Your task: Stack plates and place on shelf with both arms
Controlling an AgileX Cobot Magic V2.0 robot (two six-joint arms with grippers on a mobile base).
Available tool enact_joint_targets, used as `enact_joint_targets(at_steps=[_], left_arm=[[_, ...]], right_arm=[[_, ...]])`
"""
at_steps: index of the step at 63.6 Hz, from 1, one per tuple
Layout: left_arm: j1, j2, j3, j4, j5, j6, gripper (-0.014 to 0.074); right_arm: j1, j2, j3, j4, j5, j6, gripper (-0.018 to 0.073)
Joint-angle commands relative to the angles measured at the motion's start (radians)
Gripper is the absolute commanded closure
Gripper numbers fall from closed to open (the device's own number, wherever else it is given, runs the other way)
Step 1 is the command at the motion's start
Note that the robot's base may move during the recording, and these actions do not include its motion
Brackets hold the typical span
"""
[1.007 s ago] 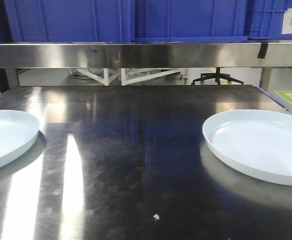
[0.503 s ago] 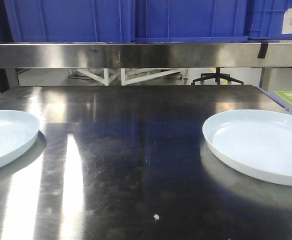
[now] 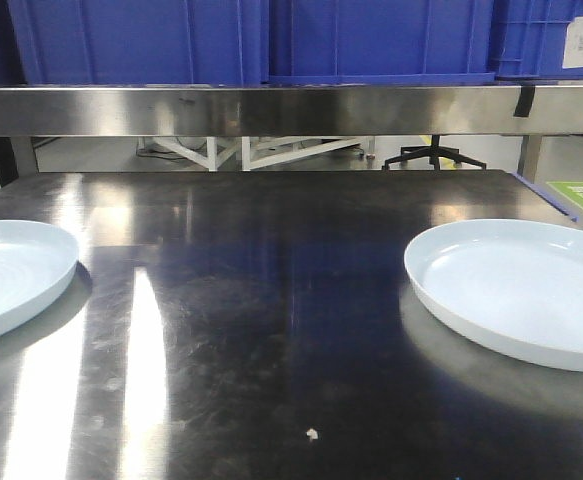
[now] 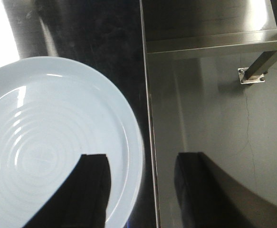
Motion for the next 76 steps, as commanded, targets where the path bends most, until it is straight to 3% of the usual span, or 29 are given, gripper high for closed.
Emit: enact_joint_targets(at_steps=[1, 10, 21, 45, 59, 76], left_arm=[[-0.008, 0.023, -0.036, -0.002, -0.046, 0.002, 0.0104], [-0.008, 0.098, -0.036, 0.003, -0.046, 0.002, 0.0098], [-0.004, 0.206, -0.036, 0.081, -0.089, -0.057, 0.0099], [0.026, 0.391, -0.036, 0.086, -0.148, -0.105, 0.0099], [0.075, 0.402, -0.036, 0.087, -0.167, -0.105, 0.0099], [0.076, 0.438, -0.036, 0.088, -0.178, -0.105, 0.0099]], right_arm=[[-0.003, -0.015, -0.037, -0.002, -0.065, -0.002, 0.0125], [-0.003, -0.015, -0.037, -0.002, -0.069, -0.002, 0.0125], [-0.003, -0.015, -0.037, -0.002, -0.103, -0.002, 0.0125], [-0.003, -0.015, -0.037, -0.002, -0.101, -0.002, 0.0125], [-0.003, -0.015, -0.037, -0.002, -0.098, -0.002, 0.0125], [-0.003, -0.014, -0.037, -0.002, -0.099, -0.002, 0.0125]])
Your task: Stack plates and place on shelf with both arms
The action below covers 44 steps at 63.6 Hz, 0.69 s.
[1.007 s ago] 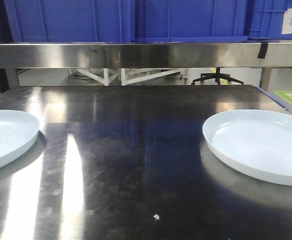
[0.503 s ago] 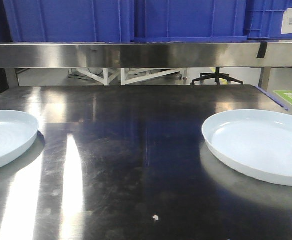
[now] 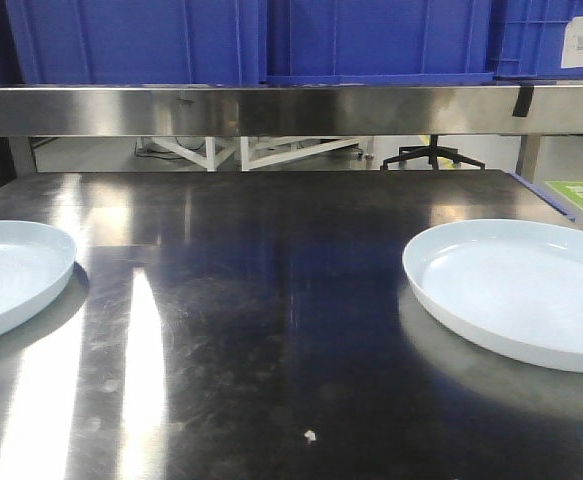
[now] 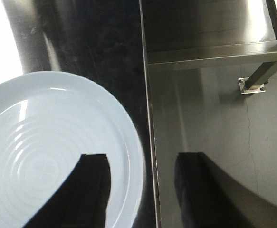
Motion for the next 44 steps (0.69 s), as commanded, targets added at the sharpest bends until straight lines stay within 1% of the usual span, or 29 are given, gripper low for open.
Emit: enact_joint_targets(at_steps=[1, 31, 44], left_arm=[[0.000, 0.000, -0.032, 0.008, -0.052, -0.013, 0.0099], [0.000, 0.114, -0.032, 0.000, -0.081, -0.013, 0.0099], [0.000, 0.137, -0.032, 0.000, -0.094, -0.013, 0.0099]], right_arm=[[-0.003, -0.014, -0.035, -0.002, -0.064, -0.002, 0.0125], [-0.003, -0.014, -0.035, -0.002, -0.067, -0.002, 0.0125], [-0.003, -0.014, -0.035, -0.002, -0.067, -0.002, 0.0125]])
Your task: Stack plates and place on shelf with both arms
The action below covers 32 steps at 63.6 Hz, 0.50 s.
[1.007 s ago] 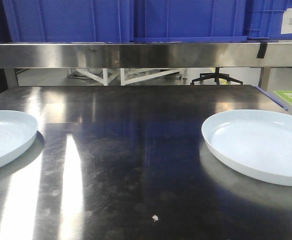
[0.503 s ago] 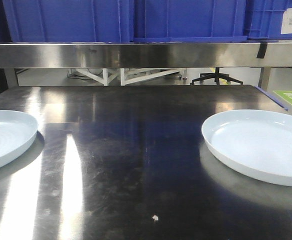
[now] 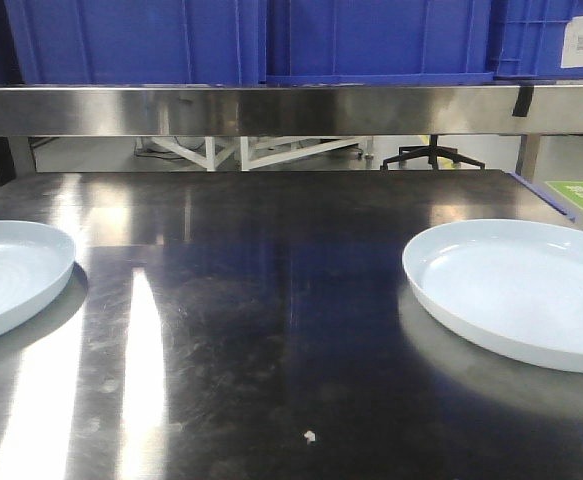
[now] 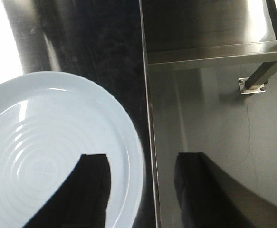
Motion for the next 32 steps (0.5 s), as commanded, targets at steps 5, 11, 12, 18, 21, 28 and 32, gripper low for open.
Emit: enact_joint_targets(at_steps=[5, 11, 12, 18, 21, 28, 32], left_arm=[[0.000, -0.011, -0.029, 0.000, -0.046, -0.013, 0.0099], [0.000, 0.004, -0.029, 0.000, -0.046, -0.013, 0.0101], [0.000, 0.006, -0.029, 0.000, -0.046, -0.013, 0.0104], [0.000, 0.009, -0.029, -0.022, -0.043, -0.013, 0.0202], [0.000, 0.009, -0.029, -0.028, -0.038, -0.013, 0.0308], [0.000, 0.009, -0.029, -0.028, -0.017, -0.013, 0.0510], [0.000, -0.001, -0.035, -0.042, -0.007, -0.013, 0.0491]], right_arm=[[-0.003, -0.014, -0.035, -0.002, -0.068, -0.002, 0.0125], [-0.003, -0.014, -0.035, -0.002, -0.068, -0.002, 0.0125], [-0.003, -0.014, -0.035, -0.002, -0.068, -0.002, 0.0125], [-0.003, -0.014, -0.035, -0.002, -0.068, -0.002, 0.0125], [-0.003, -0.014, -0.035, -0.002, -0.068, -0.002, 0.0125], [-0.003, -0.014, -0.035, -0.002, -0.068, -0.002, 0.0125], [-0.003, -0.014, -0.035, -0.002, -0.068, -0.002, 0.0125]])
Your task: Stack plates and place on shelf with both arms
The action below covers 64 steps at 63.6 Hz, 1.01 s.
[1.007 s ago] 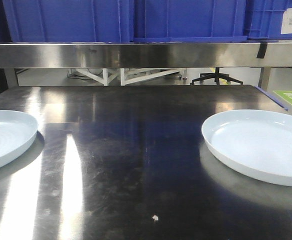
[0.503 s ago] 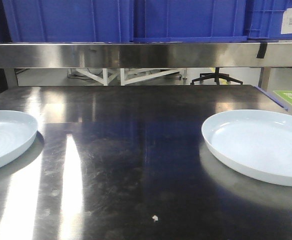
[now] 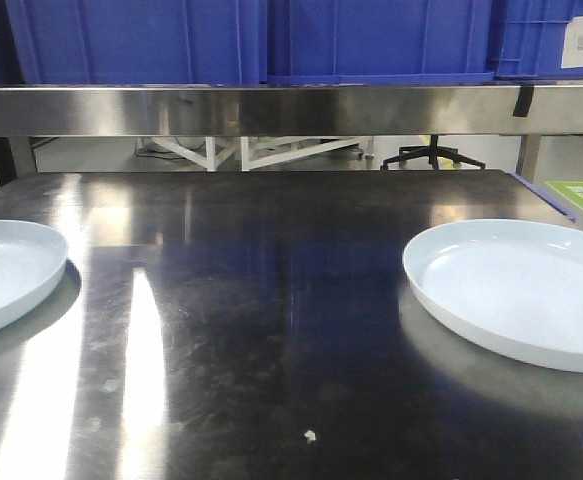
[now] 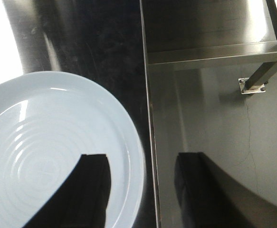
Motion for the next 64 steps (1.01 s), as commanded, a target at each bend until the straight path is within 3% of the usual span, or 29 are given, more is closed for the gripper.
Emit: enact_joint_targets(at_steps=[1, 12, 26, 35, 51, 64], left_arm=[[0.000, -0.038, -0.031, -0.019, -0.004, -0.011, 0.0493], [-0.038, -0.120, -0.096, -0.042, 0.054, -0.007, 0.0504], [-0.153, -0.235, -0.174, -0.047, 0.067, -0.007, 0.0504], [-0.239, -0.245, -0.201, -0.093, 0.071, -0.007, 0.0507], [-0.408, -0.179, -0.207, -0.184, -0.036, -0.007, 0.0507], [-0.518, -0.032, -0.282, -0.188, -0.050, -0.007, 0.0507]], right_arm=[[-0.003, -0.014, -0.035, -0.002, -0.069, -0.002, 0.0125], [-0.003, -0.014, -0.035, -0.002, -0.075, -0.002, 0.0125], [-0.003, -0.014, -0.035, -0.002, -0.075, -0.002, 0.0125], [-0.003, -0.014, -0.035, -0.002, -0.075, -0.002, 0.0125], [-0.003, -0.014, -0.035, -0.002, -0.074, -0.002, 0.0125], [-0.003, -0.014, -0.035, -0.002, -0.073, -0.002, 0.0125]])
